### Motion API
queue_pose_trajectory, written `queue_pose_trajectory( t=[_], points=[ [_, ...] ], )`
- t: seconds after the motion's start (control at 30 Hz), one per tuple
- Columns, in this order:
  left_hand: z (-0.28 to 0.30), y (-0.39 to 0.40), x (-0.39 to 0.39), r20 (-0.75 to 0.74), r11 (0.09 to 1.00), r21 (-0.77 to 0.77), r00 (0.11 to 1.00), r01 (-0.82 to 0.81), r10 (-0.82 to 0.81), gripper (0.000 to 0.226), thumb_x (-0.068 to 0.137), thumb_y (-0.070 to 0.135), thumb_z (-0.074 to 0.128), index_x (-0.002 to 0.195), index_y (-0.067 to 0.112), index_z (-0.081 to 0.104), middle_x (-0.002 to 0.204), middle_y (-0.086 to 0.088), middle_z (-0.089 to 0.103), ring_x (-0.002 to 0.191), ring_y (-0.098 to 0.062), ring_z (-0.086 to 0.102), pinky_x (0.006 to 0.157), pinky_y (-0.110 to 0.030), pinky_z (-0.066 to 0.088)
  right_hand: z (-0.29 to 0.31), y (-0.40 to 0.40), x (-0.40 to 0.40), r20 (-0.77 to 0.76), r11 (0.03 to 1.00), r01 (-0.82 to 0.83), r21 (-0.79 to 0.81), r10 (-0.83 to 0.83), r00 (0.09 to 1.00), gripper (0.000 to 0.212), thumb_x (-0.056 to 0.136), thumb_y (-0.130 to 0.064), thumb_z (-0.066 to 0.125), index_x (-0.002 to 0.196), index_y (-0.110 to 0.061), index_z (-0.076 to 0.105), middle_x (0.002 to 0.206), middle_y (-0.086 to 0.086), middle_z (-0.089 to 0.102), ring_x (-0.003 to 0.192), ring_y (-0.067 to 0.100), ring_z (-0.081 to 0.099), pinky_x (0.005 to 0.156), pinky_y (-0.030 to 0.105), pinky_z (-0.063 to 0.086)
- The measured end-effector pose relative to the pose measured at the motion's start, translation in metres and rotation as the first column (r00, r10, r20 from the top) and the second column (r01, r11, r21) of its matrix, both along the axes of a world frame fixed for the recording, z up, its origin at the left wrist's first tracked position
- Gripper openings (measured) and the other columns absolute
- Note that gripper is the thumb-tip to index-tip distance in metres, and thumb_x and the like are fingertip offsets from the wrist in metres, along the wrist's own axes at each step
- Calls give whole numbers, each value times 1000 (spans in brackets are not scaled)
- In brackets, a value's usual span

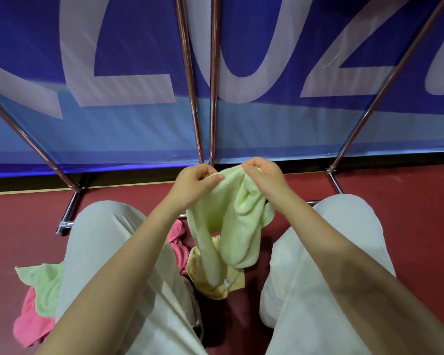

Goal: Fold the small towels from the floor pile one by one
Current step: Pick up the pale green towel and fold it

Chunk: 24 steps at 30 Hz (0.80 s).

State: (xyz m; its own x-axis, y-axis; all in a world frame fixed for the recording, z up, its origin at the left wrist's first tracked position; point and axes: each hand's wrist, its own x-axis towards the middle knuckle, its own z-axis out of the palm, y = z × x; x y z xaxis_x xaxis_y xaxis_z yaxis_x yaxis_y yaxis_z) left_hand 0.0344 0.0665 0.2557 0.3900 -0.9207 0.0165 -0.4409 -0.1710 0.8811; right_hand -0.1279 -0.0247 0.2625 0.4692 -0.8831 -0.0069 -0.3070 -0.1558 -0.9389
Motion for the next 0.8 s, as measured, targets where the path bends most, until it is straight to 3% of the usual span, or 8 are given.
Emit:
queue_pose_trajectory(
  t=[0.1, 0.2, 0.33, 0.43, 0.6, 0.73, 0.8],
  points=[
    [-4, 0, 4, 142, 999, 44, 990, 6, -12, 39, 84, 35, 72, 64, 13, 48, 52, 11, 39, 49, -1, 38, 50, -15, 31, -11, -8, -10, -252, 970, -19, -243, -44, 967, 18, 92, -26, 56, 78, -14, 58, 81, 3, 64, 79, 21, 56, 72, 33, 43],
    [-4, 1, 15, 171, 995, 94, 985, 19, -35, 40, 83, 37, 73, 64, 12, 48, 54, 9, 37, 47, -2, 36, 48, -16, 30, -15, -11, -19, -337, 954, 28, -299, -133, 932, 20, 94, -30, 53, 80, -16, 58, 82, 2, 64, 76, 22, 54, 67, 36, 41],
    [-8, 5, 25, 187, 988, 149, 979, 48, -76, 40, 83, 37, 74, 70, 4, 55, 58, 7, 44, 53, -5, 38, 51, -20, 30, -18, -25, -34, -265, 947, 194, -257, -262, 928, 20, 95, -26, 52, 83, -12, 59, 80, 2, 60, 76, 21, 52, 64, 31, 34],
    [-12, 8, 32, 188, 986, 162, 979, 49, -79, 29, 84, 36, 72, 73, 11, 62, 64, 9, 55, 59, -4, 46, 56, -20, 36, -20, -35, -46, -167, 929, 357, -102, -369, 914, 18, 96, -22, 51, 84, -10, 57, 81, 3, 57, 80, 19, 51, 71, 29, 37],
    [-10, 15, 35, 14, 988, 142, 998, 66, -69, 21, 88, 31, 69, 79, 12, 68, 73, 8, 63, 62, 4, 53, 60, -11, 41, -21, -41, -55, -104, 886, 462, 43, -456, 884, 17, 96, -20, 50, 86, -9, 58, 80, 0, 56, 82, 19, 52, 75, 26, 39],
    [-7, 20, 32, -280, 998, 60, 960, 0, 17, 14, 90, 25, 67, 78, 20, 67, 72, 8, 62, 68, -7, 55, 68, -22, 44, -18, -39, -55, -87, 871, 483, 88, -477, 875, 18, 96, -23, 49, 86, -10, 57, 76, -3, 53, 77, 18, 51, 74, 28, 40],
    [-5, 20, 30, -297, 998, 15, 953, -53, 55, 10, 91, 21, 66, 81, 19, 68, 73, 5, 62, 69, -8, 53, 68, -23, 43, -15, -34, -51, -78, 886, 455, 91, -449, 890, 19, 95, -22, 50, 79, -12, 55, 71, -5, 51, 68, 14, 48, 69, 27, 39]
  ],
)
